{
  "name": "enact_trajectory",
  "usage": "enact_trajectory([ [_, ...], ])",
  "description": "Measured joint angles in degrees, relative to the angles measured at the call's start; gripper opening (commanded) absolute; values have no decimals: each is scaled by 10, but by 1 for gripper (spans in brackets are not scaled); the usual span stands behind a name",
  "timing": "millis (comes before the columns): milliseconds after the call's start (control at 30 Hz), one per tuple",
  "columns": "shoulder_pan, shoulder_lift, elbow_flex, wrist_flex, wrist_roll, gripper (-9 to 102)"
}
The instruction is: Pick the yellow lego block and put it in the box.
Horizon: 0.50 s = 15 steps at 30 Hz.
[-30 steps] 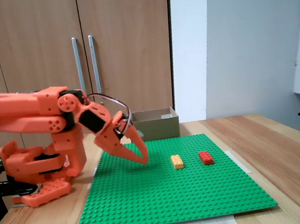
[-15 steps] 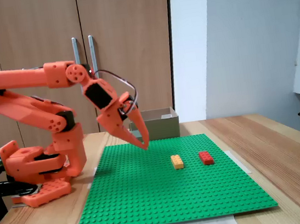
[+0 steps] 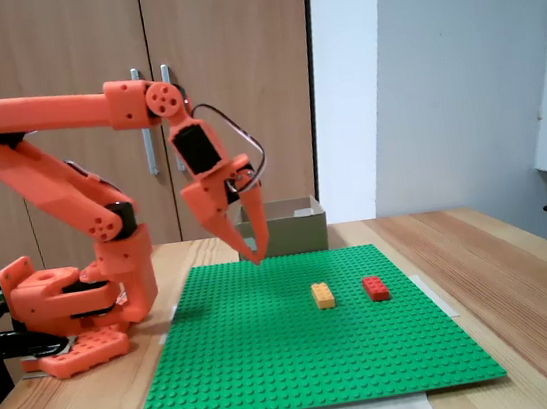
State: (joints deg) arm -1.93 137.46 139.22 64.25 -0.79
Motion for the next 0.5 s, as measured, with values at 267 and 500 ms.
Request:
enact_trajectory([
  [267,-4,-87,-67,30,-4,0],
  [500,-4,-162,-140,66,-7,3],
])
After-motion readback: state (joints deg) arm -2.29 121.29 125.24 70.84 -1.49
